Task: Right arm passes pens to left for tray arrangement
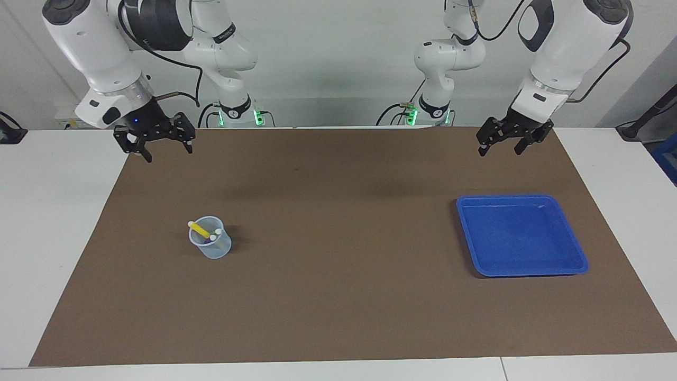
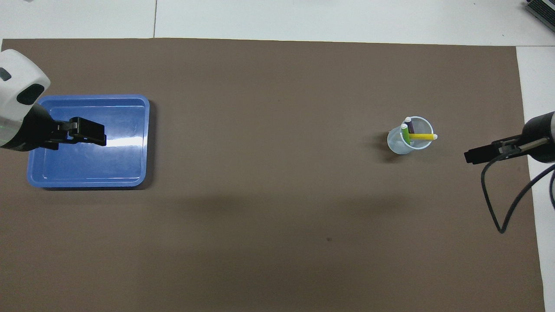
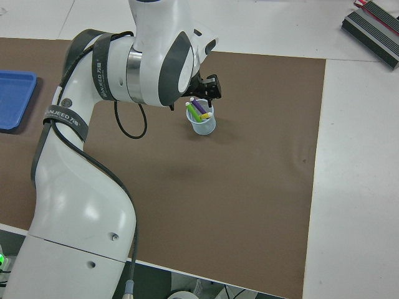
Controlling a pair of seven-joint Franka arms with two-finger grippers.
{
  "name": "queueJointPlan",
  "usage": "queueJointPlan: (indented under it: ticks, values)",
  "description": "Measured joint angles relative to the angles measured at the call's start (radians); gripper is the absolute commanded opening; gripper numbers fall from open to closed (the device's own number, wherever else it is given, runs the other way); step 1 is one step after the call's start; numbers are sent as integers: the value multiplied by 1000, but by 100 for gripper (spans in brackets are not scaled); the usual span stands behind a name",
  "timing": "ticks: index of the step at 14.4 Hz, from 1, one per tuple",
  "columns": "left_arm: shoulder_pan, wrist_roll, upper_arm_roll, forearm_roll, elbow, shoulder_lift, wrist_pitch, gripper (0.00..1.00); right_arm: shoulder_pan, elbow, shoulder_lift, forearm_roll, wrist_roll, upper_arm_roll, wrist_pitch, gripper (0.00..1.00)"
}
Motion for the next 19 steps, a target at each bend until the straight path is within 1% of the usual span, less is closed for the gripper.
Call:
queueJointPlan:
  ticks: [16, 19]
  values:
    - [0, 6, 2, 0, 0, -3, 1, 100, 0, -1, 0, 0, 0, -1, 0, 100]
    - [-1, 6, -1, 0, 0, -6, -1, 100, 0, -18, -5, 0, 0, -1, 0, 100]
